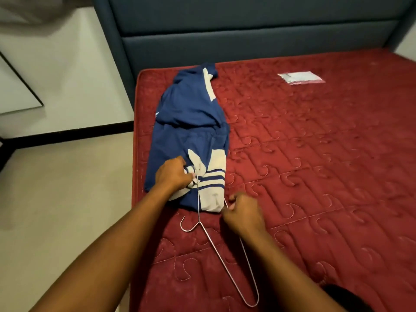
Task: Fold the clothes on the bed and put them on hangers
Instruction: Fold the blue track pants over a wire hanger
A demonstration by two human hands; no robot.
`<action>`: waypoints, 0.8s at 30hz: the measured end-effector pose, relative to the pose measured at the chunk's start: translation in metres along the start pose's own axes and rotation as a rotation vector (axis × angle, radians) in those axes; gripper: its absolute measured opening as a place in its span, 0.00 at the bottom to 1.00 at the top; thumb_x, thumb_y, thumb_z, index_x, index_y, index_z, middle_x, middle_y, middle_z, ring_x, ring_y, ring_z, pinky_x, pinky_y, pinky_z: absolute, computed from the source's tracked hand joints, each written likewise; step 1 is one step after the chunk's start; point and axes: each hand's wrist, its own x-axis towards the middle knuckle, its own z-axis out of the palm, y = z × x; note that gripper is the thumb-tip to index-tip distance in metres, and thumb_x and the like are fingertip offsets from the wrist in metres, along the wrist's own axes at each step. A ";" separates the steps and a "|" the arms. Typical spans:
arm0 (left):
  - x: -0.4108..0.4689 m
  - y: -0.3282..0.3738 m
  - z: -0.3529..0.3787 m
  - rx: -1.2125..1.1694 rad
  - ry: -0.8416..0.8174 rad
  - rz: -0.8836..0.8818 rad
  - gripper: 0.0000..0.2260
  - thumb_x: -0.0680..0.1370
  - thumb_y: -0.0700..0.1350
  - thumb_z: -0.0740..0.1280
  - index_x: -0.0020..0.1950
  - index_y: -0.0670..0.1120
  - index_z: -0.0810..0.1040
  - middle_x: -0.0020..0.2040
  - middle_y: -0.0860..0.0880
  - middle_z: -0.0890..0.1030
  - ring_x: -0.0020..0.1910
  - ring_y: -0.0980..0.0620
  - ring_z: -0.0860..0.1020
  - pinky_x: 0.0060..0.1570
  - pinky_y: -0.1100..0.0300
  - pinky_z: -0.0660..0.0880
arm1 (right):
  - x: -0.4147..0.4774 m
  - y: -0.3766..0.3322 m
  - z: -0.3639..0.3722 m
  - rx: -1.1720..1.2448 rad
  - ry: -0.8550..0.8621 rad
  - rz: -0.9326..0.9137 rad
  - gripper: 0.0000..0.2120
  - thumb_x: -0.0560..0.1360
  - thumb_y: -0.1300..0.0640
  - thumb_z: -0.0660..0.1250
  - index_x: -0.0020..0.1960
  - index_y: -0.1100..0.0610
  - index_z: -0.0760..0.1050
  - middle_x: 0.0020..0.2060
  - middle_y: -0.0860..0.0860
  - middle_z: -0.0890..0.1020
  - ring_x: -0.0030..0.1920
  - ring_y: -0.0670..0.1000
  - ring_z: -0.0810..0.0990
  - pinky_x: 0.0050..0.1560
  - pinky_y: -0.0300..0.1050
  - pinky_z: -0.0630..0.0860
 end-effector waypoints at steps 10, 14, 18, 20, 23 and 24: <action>-0.020 -0.040 -0.023 -0.221 0.001 -0.115 0.09 0.74 0.47 0.76 0.45 0.42 0.84 0.44 0.44 0.86 0.45 0.43 0.83 0.42 0.53 0.76 | 0.042 0.008 -0.001 0.085 0.067 -0.338 0.10 0.77 0.68 0.65 0.47 0.55 0.83 0.45 0.52 0.82 0.43 0.50 0.80 0.42 0.45 0.74; -0.022 -0.055 -0.035 -0.489 0.126 -0.362 0.22 0.76 0.63 0.70 0.39 0.43 0.81 0.33 0.44 0.84 0.30 0.42 0.81 0.28 0.57 0.76 | 0.080 0.001 -0.009 0.496 -0.249 -0.297 0.12 0.79 0.70 0.65 0.45 0.56 0.83 0.34 0.50 0.84 0.34 0.43 0.77 0.37 0.40 0.74; -0.028 -0.066 -0.044 -0.698 0.143 -0.377 0.11 0.75 0.53 0.76 0.43 0.46 0.82 0.39 0.46 0.84 0.32 0.50 0.78 0.31 0.59 0.74 | 0.096 -0.006 -0.008 0.468 -0.492 -0.360 0.09 0.78 0.73 0.66 0.44 0.64 0.81 0.30 0.51 0.80 0.30 0.43 0.75 0.33 0.39 0.72; -0.041 -0.074 -0.048 -0.736 0.060 -0.352 0.08 0.76 0.46 0.76 0.42 0.42 0.83 0.38 0.44 0.84 0.30 0.51 0.79 0.31 0.60 0.76 | 0.094 -0.009 0.001 0.387 -0.475 -0.449 0.03 0.76 0.70 0.71 0.44 0.66 0.82 0.36 0.54 0.84 0.35 0.47 0.79 0.37 0.47 0.77; -0.066 -0.093 -0.057 -0.785 -0.035 -0.319 0.03 0.75 0.37 0.75 0.44 0.39 0.83 0.33 0.45 0.83 0.30 0.51 0.79 0.30 0.62 0.77 | 0.081 -0.022 0.007 0.316 -0.361 -0.559 0.03 0.74 0.66 0.74 0.41 0.63 0.82 0.38 0.52 0.86 0.38 0.46 0.80 0.41 0.51 0.80; -0.076 -0.102 -0.059 -0.794 -0.033 -0.318 0.02 0.75 0.33 0.74 0.44 0.39 0.83 0.33 0.44 0.82 0.30 0.51 0.78 0.29 0.63 0.77 | 0.076 -0.023 0.007 0.255 -0.305 -0.582 0.06 0.73 0.65 0.73 0.38 0.59 0.80 0.35 0.48 0.84 0.36 0.44 0.79 0.38 0.49 0.77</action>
